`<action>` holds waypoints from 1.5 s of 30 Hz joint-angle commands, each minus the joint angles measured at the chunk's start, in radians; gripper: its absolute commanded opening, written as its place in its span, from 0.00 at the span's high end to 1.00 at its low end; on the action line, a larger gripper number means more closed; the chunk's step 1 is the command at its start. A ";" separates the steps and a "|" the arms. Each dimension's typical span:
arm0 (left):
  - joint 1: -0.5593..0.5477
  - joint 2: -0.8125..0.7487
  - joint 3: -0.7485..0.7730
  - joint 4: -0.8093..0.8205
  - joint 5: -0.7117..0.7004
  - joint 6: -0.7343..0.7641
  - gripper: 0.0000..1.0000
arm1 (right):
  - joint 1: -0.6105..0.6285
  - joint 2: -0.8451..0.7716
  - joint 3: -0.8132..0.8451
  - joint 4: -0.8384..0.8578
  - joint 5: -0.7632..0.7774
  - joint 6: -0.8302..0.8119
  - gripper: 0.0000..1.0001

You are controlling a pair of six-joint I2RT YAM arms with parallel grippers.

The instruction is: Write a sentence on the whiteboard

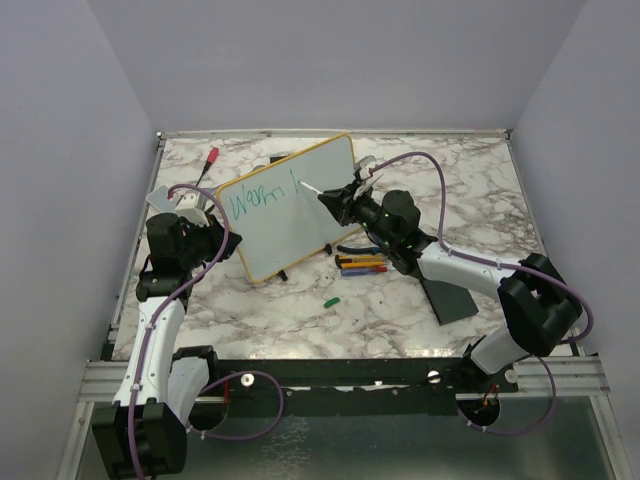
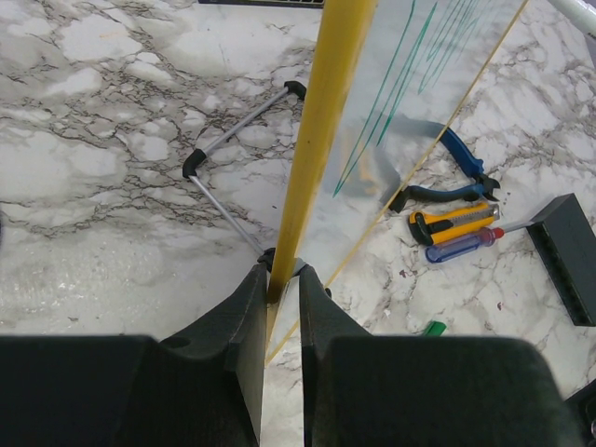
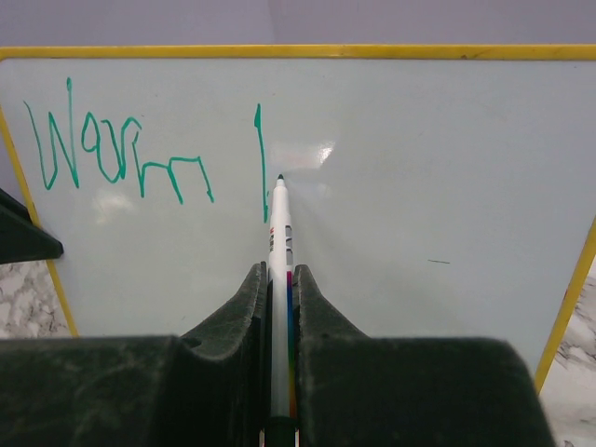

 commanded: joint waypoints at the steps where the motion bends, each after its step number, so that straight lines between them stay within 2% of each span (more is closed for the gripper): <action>1: 0.001 -0.018 0.005 0.025 0.006 0.006 1.00 | -0.004 -0.017 0.024 0.010 0.035 -0.008 0.99; 37: -0.001 -0.021 0.003 0.025 0.000 0.002 1.00 | -0.004 -0.014 -0.062 -0.048 0.047 0.037 0.99; 45: -0.001 -0.024 0.001 0.026 -0.010 0.002 1.00 | -0.004 -0.041 -0.064 -0.056 0.129 0.023 0.99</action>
